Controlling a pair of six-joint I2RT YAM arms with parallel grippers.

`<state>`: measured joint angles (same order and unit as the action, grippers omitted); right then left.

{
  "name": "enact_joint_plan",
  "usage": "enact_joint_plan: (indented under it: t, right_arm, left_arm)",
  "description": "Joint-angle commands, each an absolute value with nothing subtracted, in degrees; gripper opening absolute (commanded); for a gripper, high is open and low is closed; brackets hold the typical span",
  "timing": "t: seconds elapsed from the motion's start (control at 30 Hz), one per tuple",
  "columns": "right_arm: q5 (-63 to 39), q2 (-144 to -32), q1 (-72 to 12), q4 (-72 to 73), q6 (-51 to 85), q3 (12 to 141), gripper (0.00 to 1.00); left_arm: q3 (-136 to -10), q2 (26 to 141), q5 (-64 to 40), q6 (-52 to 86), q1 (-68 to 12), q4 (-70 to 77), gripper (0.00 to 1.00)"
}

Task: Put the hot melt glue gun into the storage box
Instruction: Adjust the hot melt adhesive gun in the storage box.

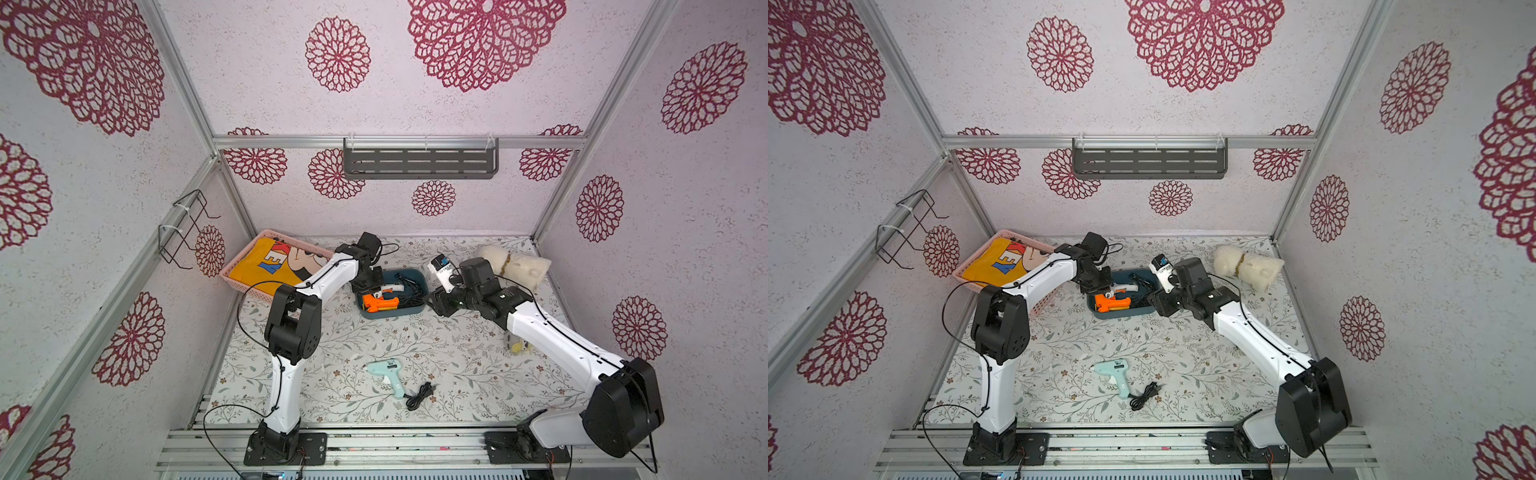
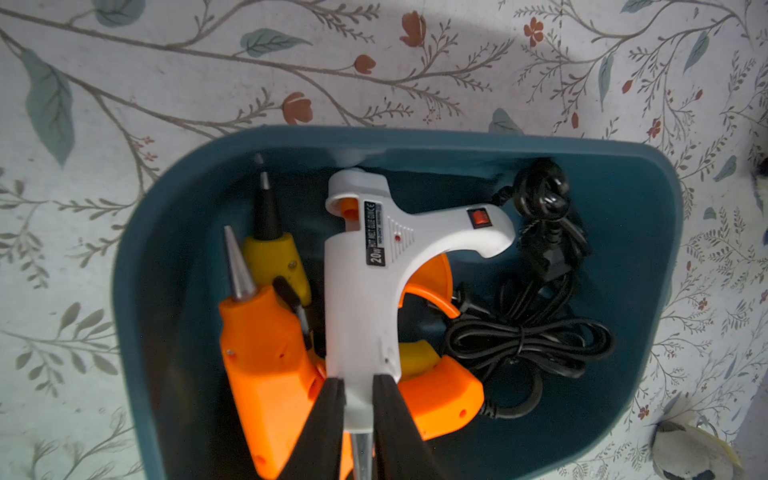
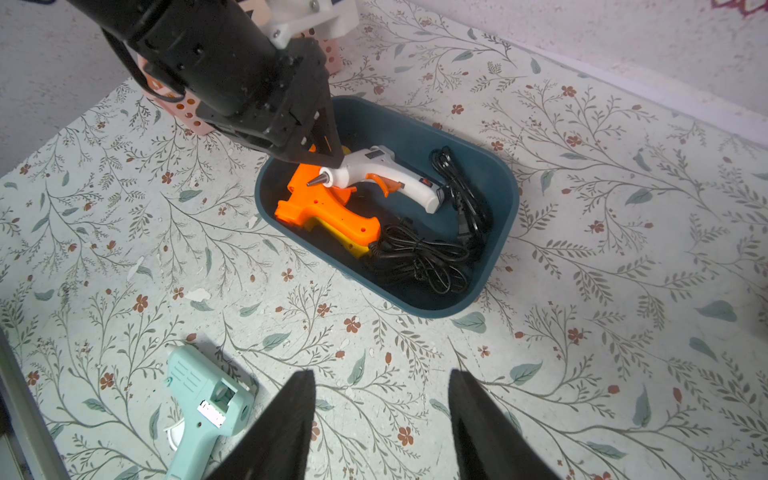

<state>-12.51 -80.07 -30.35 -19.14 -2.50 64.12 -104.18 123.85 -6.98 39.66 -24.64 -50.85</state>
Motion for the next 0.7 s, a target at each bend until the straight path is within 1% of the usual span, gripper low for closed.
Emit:
enact_joint_plan:
  t: [0.0,0.37,0.67]
  right_arm:
    - [-13.4,-80.1,-30.1,-18.2,-2.8,67.4,0.58]
    - [-13.6,-81.0,-30.1,-18.3,-3.2,68.1,0.58]
    - [-14.0,-81.3,-30.1,-18.0,-2.9,68.0,0.58]
  left_arm:
    - [-104.4,127.3,-7.7,39.4,-26.0,-51.5,0.18]
    - [-109.4,130.0,-3.6,36.8,-25.4,-54.7,0.20]
    - [-109.8,133.1,-4.5,37.3,-25.6,-54.6,0.21]
